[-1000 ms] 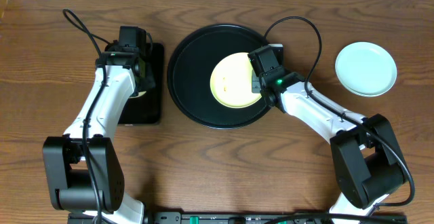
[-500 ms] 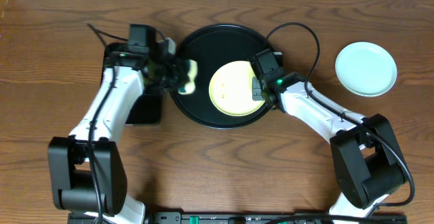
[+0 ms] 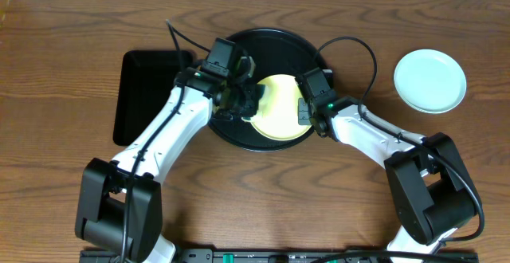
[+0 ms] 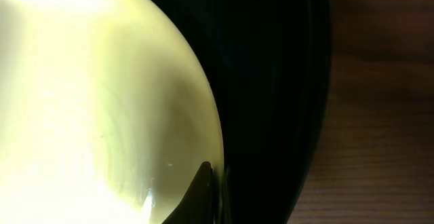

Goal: Clean dirty plates on tray and stack at the side
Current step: 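Scrub the yellow plate with the sponge while the right gripper holds it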

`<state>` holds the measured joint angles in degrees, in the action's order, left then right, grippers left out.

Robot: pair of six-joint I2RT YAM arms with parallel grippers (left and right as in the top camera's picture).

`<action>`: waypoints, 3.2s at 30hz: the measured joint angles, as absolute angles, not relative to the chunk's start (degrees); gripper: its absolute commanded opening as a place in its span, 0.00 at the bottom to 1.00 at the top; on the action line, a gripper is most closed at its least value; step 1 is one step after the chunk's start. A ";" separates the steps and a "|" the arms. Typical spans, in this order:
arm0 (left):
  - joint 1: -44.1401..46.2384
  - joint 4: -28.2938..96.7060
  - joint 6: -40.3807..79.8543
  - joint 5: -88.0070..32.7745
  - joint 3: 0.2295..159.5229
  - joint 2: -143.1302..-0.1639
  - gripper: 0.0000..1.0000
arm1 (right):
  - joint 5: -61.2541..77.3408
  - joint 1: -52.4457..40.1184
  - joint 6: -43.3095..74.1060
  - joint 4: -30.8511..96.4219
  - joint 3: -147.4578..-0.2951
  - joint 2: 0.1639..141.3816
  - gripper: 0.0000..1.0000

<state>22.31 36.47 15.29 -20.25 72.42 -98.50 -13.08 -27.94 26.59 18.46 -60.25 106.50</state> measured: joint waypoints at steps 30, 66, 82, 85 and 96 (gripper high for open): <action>28.62 27.00 16.97 -16.10 72.42 -112.73 0.08 | -12.12 -27.55 26.59 18.37 -60.20 106.50 0.01; 29.36 22.61 16.25 -6.85 72.42 -113.06 0.08 | -12.05 -27.55 26.57 18.35 -60.20 106.50 0.01; 29.36 21.58 14.59 -5.58 72.42 -113.25 0.08 | -12.05 -27.55 26.57 18.35 -60.20 106.50 0.01; 29.36 21.23 14.55 -5.56 72.42 -113.40 0.08 | -12.03 -27.55 26.57 18.35 -60.20 106.50 0.01; 29.28 16.21 12.29 -4.49 72.44 -114.74 0.08 | -12.03 -27.55 26.57 18.33 -60.20 106.50 0.01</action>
<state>29.28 16.21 12.29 -4.49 72.44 -114.74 -12.03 -27.55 26.57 18.33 -60.20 106.50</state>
